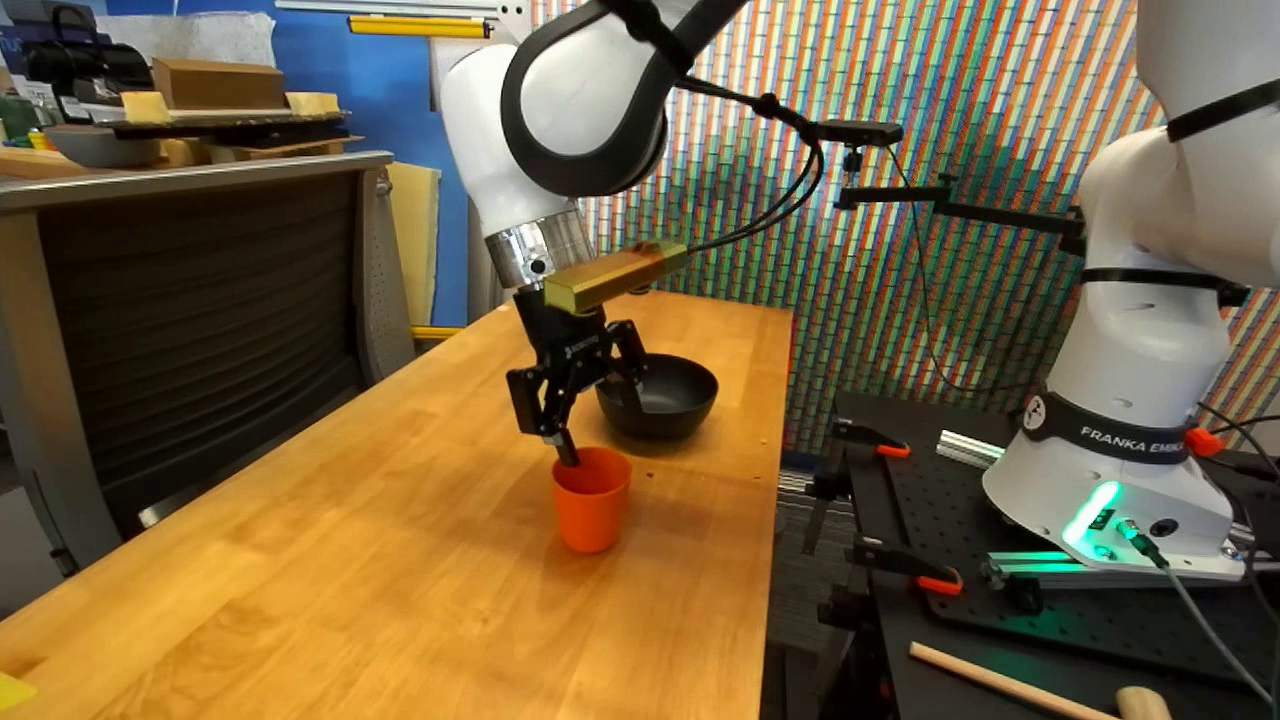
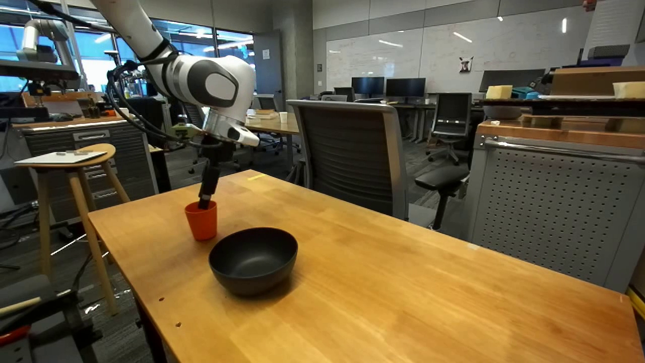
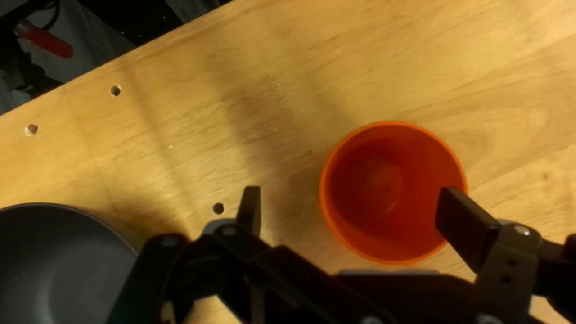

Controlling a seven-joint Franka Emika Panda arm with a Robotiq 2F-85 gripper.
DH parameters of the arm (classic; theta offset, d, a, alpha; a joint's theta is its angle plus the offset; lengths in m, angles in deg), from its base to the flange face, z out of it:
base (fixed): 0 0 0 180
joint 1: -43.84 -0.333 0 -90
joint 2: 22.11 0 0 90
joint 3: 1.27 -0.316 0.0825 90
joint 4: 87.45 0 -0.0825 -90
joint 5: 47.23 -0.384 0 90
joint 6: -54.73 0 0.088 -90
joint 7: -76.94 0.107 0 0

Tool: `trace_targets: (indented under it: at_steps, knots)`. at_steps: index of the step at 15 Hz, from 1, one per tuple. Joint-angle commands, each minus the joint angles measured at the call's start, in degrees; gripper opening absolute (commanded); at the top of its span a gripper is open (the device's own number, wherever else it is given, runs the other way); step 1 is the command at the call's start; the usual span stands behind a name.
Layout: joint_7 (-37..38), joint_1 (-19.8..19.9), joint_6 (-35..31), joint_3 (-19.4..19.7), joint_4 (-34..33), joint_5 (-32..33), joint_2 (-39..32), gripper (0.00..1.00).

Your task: Pick up the orange cup from the table and put it in the bowl

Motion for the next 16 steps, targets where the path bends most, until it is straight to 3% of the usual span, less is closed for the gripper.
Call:
trace_targets:
  at_steps: [1,2,4,12,16]
  knots:
    - [1.27,-1.08,-4.02,2.10,0.13,-1.25,-1.93,1.00]
    - [1.14,-1.04,-4.82,2.28,0.05,-1.51,-2.48,0.75]
    - [0.59,-0.89,-6.18,2.37,0.17,-2.43,-3.03,0.68]
    - [-2.73,0.20,-8.20,0.72,4.26,-10.78,0.61,0.04]
    - [-3.41,0.17,-7.90,0.87,7.22,-13.12,3.92,0.00]
